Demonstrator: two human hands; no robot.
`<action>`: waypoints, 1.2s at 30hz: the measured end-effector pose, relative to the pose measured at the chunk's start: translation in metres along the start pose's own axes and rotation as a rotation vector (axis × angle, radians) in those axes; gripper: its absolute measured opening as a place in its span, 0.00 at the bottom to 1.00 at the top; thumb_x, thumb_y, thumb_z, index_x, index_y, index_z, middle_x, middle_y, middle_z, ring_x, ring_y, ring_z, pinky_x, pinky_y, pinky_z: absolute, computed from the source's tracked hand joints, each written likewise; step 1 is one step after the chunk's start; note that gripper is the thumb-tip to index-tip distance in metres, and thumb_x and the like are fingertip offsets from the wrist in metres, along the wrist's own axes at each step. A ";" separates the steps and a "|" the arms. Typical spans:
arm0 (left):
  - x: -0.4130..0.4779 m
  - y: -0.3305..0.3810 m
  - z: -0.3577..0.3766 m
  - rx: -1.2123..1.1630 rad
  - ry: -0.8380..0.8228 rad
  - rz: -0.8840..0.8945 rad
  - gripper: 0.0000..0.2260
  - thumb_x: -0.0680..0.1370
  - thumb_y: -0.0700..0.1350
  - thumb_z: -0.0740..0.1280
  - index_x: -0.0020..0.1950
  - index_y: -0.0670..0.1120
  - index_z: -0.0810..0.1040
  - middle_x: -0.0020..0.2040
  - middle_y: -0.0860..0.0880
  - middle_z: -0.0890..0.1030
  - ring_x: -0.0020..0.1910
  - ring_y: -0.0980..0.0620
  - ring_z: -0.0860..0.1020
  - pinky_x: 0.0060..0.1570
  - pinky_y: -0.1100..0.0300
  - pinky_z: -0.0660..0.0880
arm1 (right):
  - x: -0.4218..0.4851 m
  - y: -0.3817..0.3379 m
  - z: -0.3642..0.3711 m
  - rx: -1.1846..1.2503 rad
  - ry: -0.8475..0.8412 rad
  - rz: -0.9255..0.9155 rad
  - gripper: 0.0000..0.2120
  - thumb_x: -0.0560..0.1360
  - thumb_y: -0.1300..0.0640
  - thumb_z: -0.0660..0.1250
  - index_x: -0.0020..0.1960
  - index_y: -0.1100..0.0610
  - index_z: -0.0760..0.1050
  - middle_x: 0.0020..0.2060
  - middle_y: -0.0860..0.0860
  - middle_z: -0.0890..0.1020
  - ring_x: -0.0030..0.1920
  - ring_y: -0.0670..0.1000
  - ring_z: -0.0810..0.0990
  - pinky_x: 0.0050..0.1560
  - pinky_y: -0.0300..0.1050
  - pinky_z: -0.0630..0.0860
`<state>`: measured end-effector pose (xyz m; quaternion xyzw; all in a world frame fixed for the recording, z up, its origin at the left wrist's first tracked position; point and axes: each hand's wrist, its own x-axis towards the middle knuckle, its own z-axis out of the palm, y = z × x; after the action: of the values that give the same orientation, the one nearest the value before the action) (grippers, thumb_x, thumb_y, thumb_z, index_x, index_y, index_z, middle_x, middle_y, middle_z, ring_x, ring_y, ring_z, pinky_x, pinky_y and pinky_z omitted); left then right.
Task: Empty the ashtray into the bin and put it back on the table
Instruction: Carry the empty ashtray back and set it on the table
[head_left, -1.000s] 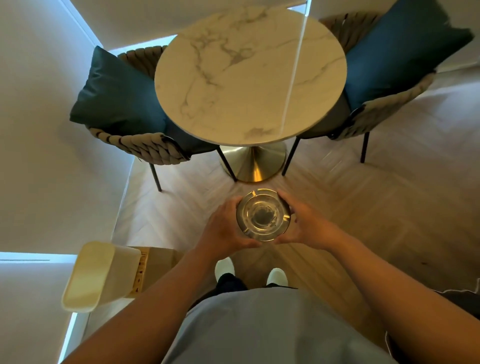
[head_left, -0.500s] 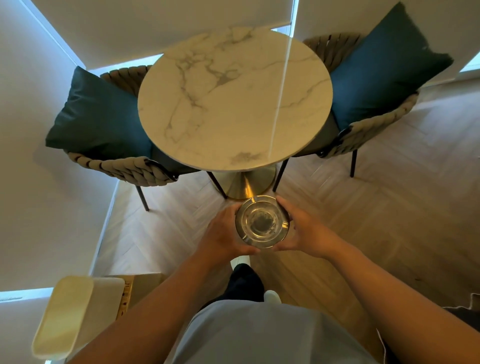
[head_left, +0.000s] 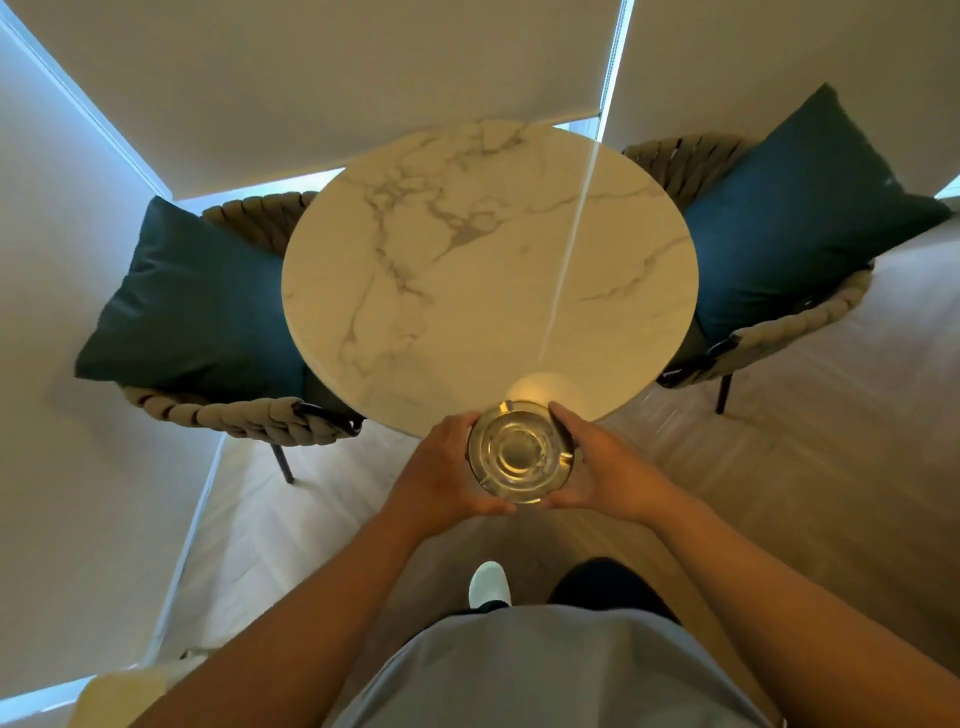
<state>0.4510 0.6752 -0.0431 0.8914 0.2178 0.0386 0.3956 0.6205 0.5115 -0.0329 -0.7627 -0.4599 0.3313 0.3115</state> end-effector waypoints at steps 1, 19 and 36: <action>0.008 -0.003 -0.003 0.003 -0.005 0.014 0.46 0.58 0.59 0.82 0.71 0.51 0.65 0.65 0.52 0.73 0.63 0.55 0.71 0.64 0.57 0.71 | 0.009 0.000 -0.003 0.011 0.000 0.020 0.47 0.55 0.39 0.79 0.67 0.32 0.56 0.51 0.20 0.67 0.54 0.24 0.68 0.48 0.19 0.65; 0.173 0.003 -0.024 0.006 0.128 -0.146 0.41 0.51 0.69 0.78 0.58 0.79 0.60 0.54 0.74 0.72 0.54 0.69 0.73 0.50 0.65 0.73 | 0.178 0.058 -0.100 -0.075 -0.154 -0.057 0.55 0.54 0.40 0.82 0.74 0.52 0.60 0.68 0.47 0.72 0.66 0.48 0.70 0.66 0.42 0.67; 0.309 -0.069 -0.061 0.049 0.057 -0.200 0.45 0.55 0.57 0.83 0.67 0.50 0.70 0.62 0.51 0.74 0.62 0.52 0.71 0.62 0.56 0.70 | 0.326 0.078 -0.124 -0.126 -0.135 0.011 0.57 0.54 0.42 0.81 0.74 0.53 0.57 0.69 0.51 0.69 0.68 0.48 0.65 0.64 0.34 0.60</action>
<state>0.6900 0.8877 -0.0834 0.8731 0.3179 0.0190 0.3693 0.8742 0.7565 -0.0928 -0.7591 -0.4956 0.3541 0.2297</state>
